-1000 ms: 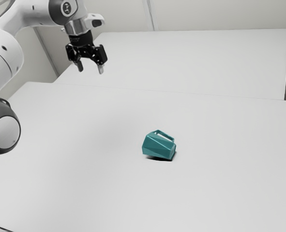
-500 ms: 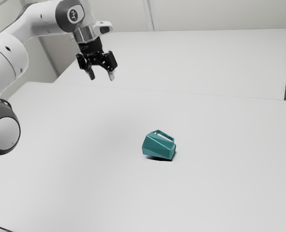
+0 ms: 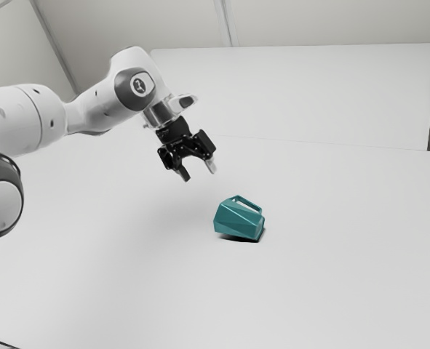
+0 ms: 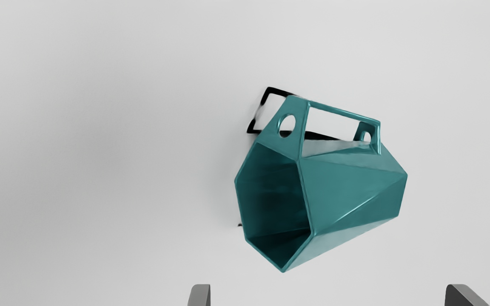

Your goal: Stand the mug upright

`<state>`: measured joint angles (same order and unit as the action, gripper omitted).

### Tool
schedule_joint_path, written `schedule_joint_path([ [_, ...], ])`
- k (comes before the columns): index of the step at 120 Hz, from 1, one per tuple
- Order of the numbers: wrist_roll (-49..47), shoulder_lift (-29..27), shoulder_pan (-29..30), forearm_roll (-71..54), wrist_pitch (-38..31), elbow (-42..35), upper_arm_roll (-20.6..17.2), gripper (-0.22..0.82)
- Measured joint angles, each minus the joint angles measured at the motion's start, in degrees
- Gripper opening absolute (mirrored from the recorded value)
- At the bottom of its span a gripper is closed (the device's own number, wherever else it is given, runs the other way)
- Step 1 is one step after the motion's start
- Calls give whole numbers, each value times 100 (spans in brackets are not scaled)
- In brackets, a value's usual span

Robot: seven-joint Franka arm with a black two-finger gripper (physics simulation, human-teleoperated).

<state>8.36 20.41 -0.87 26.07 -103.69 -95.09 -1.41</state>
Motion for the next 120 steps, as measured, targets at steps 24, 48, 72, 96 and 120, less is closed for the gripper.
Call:
schedule_joint_path([
  [24, 370, 328, 11, 365, -298, -196, 21, 60],
  [48, 728, 235, 11, 889, -407, -735, 118, 60],
  [72, 1079, 237, -84, 1523, -486, -870, 131, 60],
  [96, 1417, 302, -112, 2044, -547, -1070, 132, 60],
  [120, 1756, 417, -115, 2388, -645, -1142, 132, 60],
])
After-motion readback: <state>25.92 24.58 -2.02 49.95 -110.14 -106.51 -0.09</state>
